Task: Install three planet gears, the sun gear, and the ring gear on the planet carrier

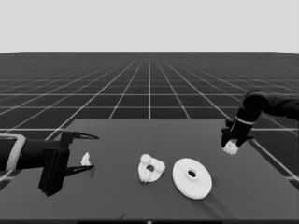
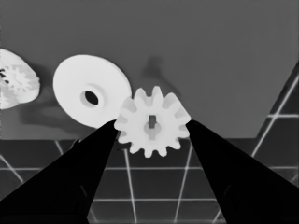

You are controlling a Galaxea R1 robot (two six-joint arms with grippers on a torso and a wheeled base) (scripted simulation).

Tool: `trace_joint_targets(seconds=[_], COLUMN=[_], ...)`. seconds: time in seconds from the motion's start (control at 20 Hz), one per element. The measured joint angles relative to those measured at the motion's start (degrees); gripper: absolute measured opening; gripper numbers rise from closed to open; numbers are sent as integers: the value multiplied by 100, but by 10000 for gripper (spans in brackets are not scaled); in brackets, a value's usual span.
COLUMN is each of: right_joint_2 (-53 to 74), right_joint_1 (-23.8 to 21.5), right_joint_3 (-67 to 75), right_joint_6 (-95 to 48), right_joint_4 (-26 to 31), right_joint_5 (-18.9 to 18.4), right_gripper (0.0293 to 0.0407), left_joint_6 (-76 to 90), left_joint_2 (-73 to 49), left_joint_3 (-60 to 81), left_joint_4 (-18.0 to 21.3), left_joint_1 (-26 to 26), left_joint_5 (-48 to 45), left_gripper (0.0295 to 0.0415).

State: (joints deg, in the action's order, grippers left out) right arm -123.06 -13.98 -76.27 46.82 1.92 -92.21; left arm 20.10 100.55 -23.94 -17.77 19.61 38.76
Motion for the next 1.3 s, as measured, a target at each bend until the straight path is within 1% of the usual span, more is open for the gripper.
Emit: trace_joint_targets(seconds=[0.05, 0.1, 0.15, 0.2, 0.25, 0.35, 0.55, 0.6, 0.65, 0.7, 0.75, 0.9, 1.3], right_joint_2=[-3, -713, -2354, -3519, -4204, -4825, -5106, -5097, -5133, -5179, -5215, -5264, -5270], right_joint_1=[-8, -9, -8, -4, -1, 4, 10, 678, 1249, 1561, 1730, 1900, 1989], right_joint_3=[-6, 824, 773, 92, -556, -1337, -1771, -1723, -1852, -2028, -2165, -2344, -2385], right_joint_6=[-2, 2324, 3540, 3789, 3710, 3485, 3328, 3370, 3288, 3175, 3089, 2981, 3179], right_joint_4=[7, 91, 116, 113, 107, 97, 90, -697, -1171, -1437, -1585, -1745, -1776], right_joint_5=[-6, 82, 163, 187, 187, 175, 166, 305, 389, 459, 513, 587, 604], right_gripper=[309, 309, 309, 309, 309, 309, 309, 309, 309, 309, 309, 309, 309], left_joint_6=[0, 0, 0, 0, 0, 0, 0, 0, 0, 0, 0, 0, 0], left_joint_2=[0, 0, 0, 0, 0, 0, 0, 0, 0, 0, 0, 0, 0], left_joint_3=[0, 0, 0, 0, 0, 0, 0, 0, 0, 0, 0, 0, 0], left_joint_4=[0, 0, 0, 0, 0, 0, 0, 0, 0, 0, 0, 0, 0], left_joint_1=[0, 0, 0, 0, 0, 0, 0, 0, 0, 0, 0, 0, 0], left_joint_5=[0, 0, 0, 0, 0, 0, 0, 0, 0, 0, 0, 0, 0], left_gripper=[385, 385, 385, 385, 385, 385, 385, 385, 385, 385, 385, 385, 385])
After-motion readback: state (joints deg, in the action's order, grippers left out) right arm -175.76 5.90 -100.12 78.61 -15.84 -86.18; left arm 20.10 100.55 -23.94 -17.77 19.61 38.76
